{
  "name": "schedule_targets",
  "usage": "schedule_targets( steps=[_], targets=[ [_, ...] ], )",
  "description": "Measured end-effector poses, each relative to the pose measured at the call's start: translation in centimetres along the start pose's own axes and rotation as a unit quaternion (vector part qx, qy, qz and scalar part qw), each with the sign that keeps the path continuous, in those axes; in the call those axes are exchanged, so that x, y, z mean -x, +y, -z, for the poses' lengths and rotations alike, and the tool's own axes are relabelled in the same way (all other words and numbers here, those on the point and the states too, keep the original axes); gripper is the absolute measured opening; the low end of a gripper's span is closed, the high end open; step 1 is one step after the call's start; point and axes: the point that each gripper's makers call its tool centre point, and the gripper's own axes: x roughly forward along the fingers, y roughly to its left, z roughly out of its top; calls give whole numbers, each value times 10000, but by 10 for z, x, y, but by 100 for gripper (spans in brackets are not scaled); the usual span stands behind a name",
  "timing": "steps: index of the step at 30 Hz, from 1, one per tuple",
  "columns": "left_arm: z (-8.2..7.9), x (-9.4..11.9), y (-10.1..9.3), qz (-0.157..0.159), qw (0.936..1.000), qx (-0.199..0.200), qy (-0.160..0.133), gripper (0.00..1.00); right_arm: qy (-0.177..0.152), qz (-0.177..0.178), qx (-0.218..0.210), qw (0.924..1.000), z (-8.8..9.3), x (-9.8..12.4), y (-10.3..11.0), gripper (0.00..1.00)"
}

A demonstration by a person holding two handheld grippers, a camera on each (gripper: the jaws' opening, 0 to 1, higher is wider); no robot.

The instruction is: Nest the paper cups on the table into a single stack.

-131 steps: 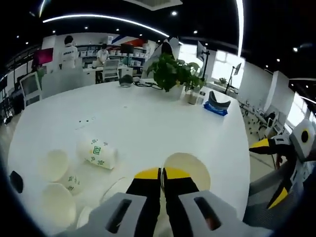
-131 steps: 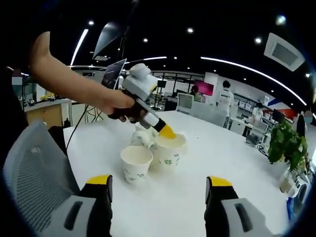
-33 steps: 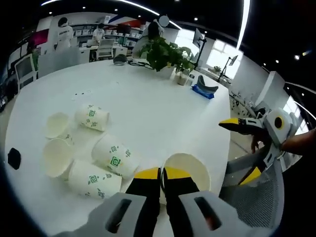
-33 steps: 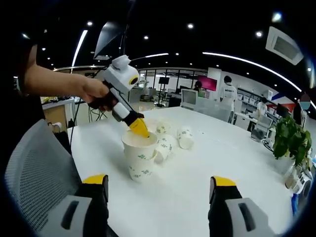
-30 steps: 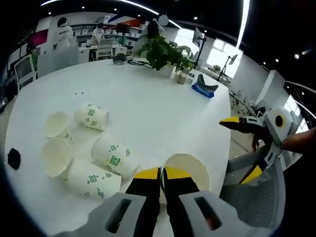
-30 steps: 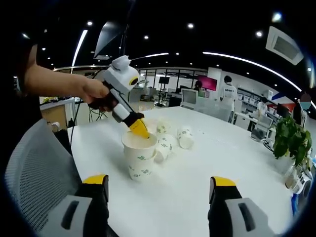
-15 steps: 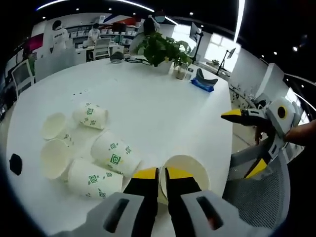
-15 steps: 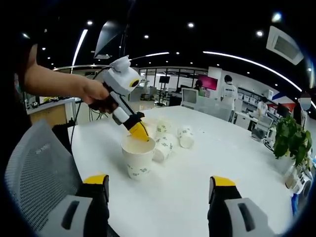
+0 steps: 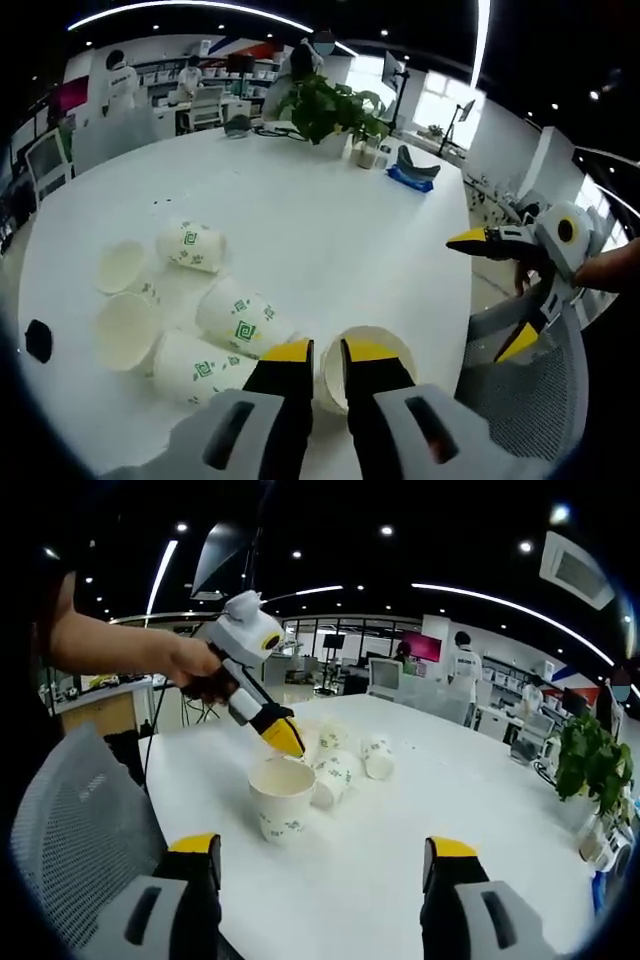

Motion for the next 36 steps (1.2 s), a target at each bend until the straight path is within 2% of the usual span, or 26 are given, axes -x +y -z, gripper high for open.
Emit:
schedule_targets(
  steps=[7,9,21,24,29,31,33,36],
  targets=[
    [-9,10,9,-142,9998,-53,-157,14,-8,-7,-7,10000,1,0,-1,84],
    [-9,12,19,-199,9996,-91,-201,15,-11,-10,-17,10000,1,0,-1,85],
    [-12,27,44,-526,9981,-112,-298,21,-12,-40,-67,10000,3,0,-1,85],
    [-12,31,57,-613,9976,-123,-299,22,-2,-45,-52,10000,3,0,-1,85],
    [-11,35,66,-746,9967,-213,-246,21,3,-46,-48,10000,3,0,0,85],
    [-11,38,77,-790,9963,-215,-246,21,6,-38,-43,10000,4,0,-1,85],
    [-11,38,76,-822,9961,-240,-228,21,11,-35,-44,10000,4,0,-1,85],
    [-11,39,85,-884,9955,-289,-179,21,12,-32,-39,10000,4,0,-1,85]
  ],
)
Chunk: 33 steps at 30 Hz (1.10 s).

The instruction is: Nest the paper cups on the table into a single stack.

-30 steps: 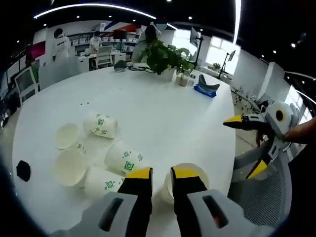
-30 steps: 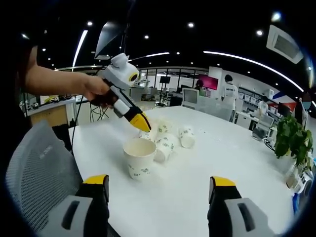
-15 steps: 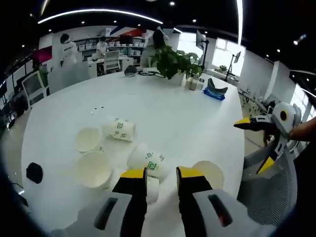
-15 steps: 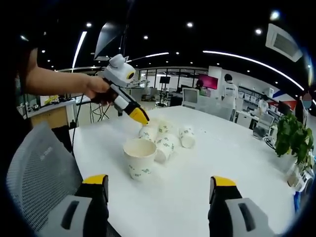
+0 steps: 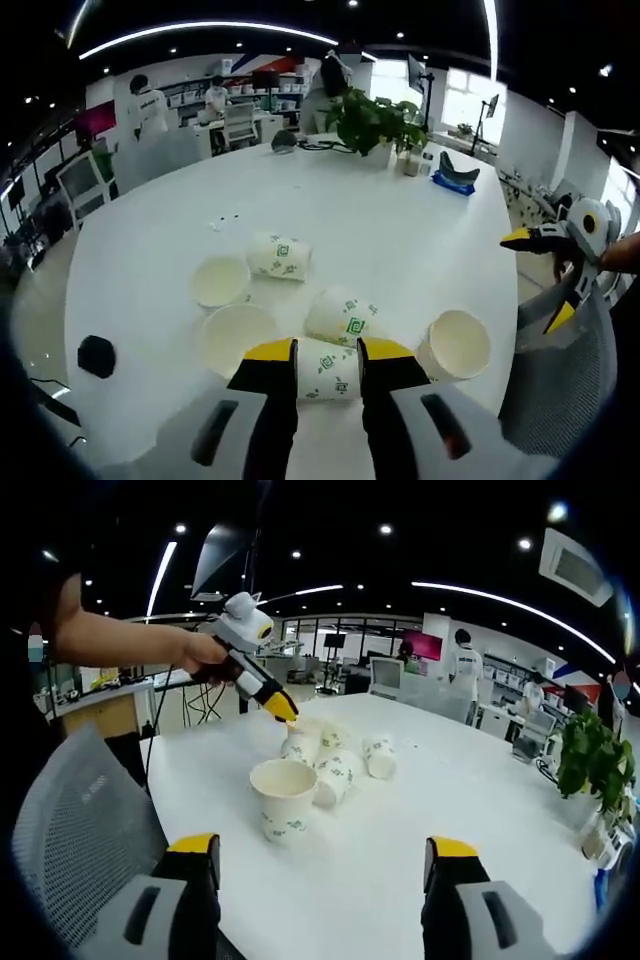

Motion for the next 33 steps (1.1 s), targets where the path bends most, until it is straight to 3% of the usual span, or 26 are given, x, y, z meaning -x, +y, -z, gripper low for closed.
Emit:
schedule_targets(
  steps=[17,33],
  targets=[
    [21,-11,36,-202,9990,-196,351,17,49,-7,14,10000,1,0,1,84],
    [33,-19,50,-94,9953,-580,775,15,81,23,9,10000,3,0,-1,83]
  ],
)
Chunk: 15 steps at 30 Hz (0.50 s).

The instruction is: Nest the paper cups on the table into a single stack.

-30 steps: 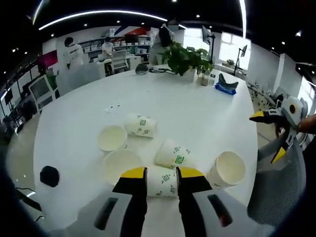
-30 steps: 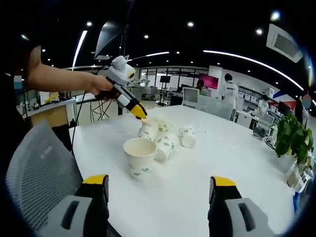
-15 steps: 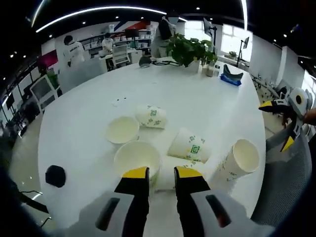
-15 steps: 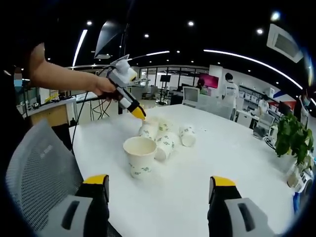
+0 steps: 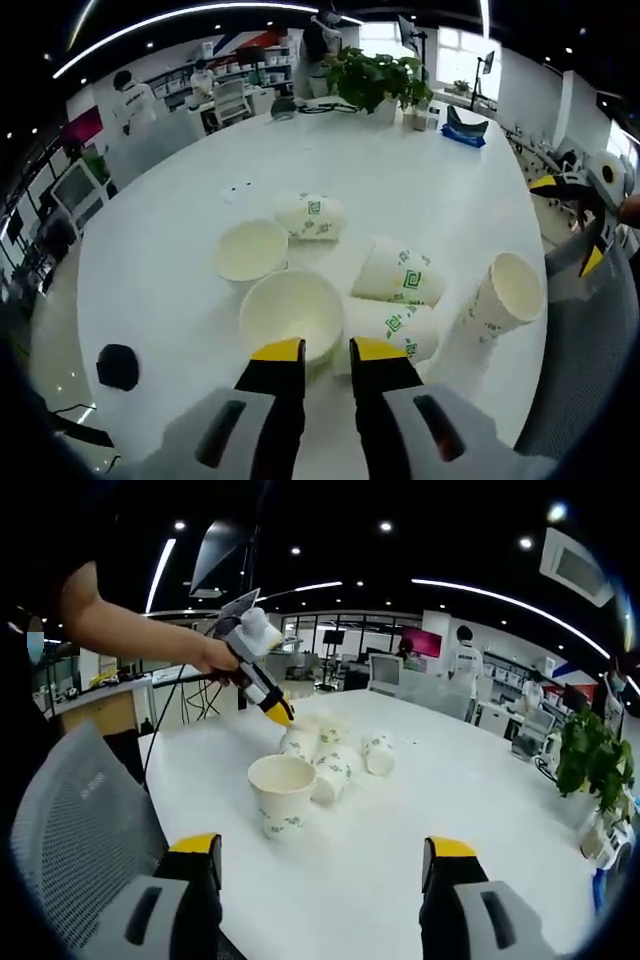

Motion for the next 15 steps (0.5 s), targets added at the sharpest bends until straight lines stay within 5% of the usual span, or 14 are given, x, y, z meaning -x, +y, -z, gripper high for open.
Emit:
schedule_targets(
  steps=[15],
  targets=[
    [6,-8,-1,187,9985,-393,329,7,24,28,8,10000,0,0,-1,82]
  ],
)
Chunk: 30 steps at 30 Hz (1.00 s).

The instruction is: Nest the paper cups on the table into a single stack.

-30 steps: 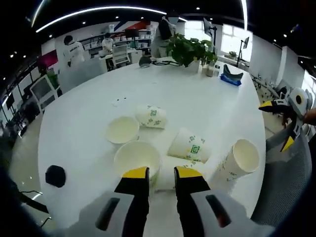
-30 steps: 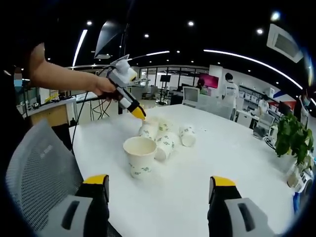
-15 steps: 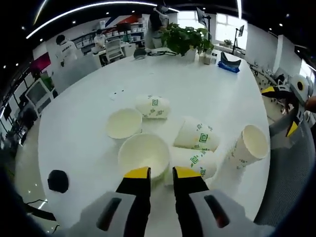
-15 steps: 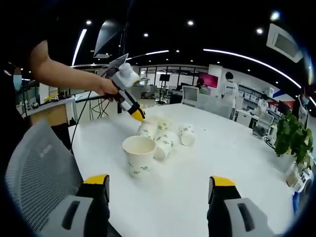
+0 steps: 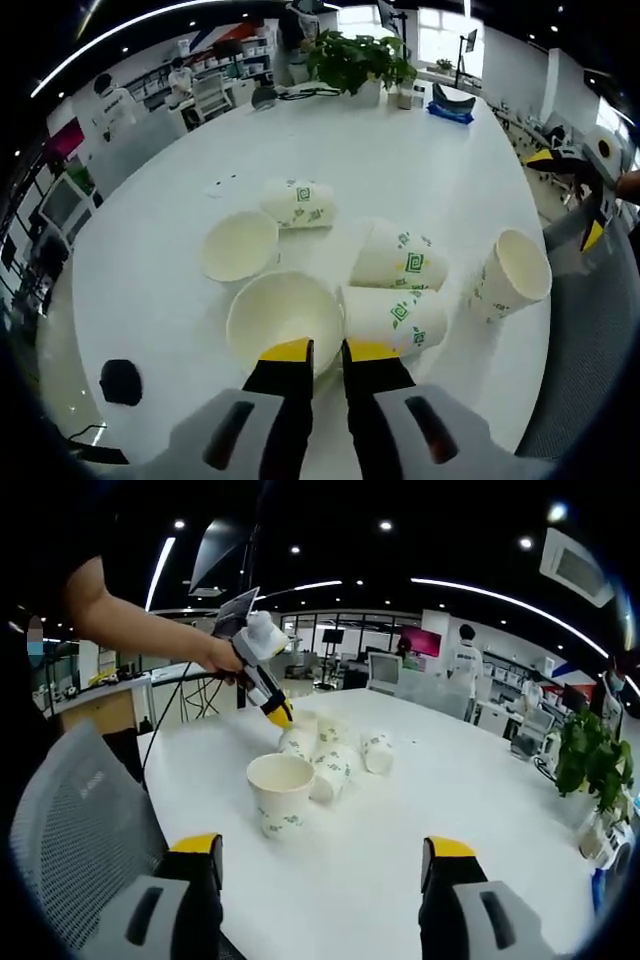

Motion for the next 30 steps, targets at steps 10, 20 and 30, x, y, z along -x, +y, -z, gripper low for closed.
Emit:
schedule_targets(
  steps=[10,20,30],
  targets=[
    [4,-2,2,-33,10000,50,56,0,9,19,1,10000,-1,0,0,81],
    [5,4,10,-210,9996,175,19,0,-22,15,-25,10000,-3,1,-1,81],
    [4,19,7,-263,9992,278,-95,0,-39,8,-36,10000,-2,1,-2,81]
  ],
)
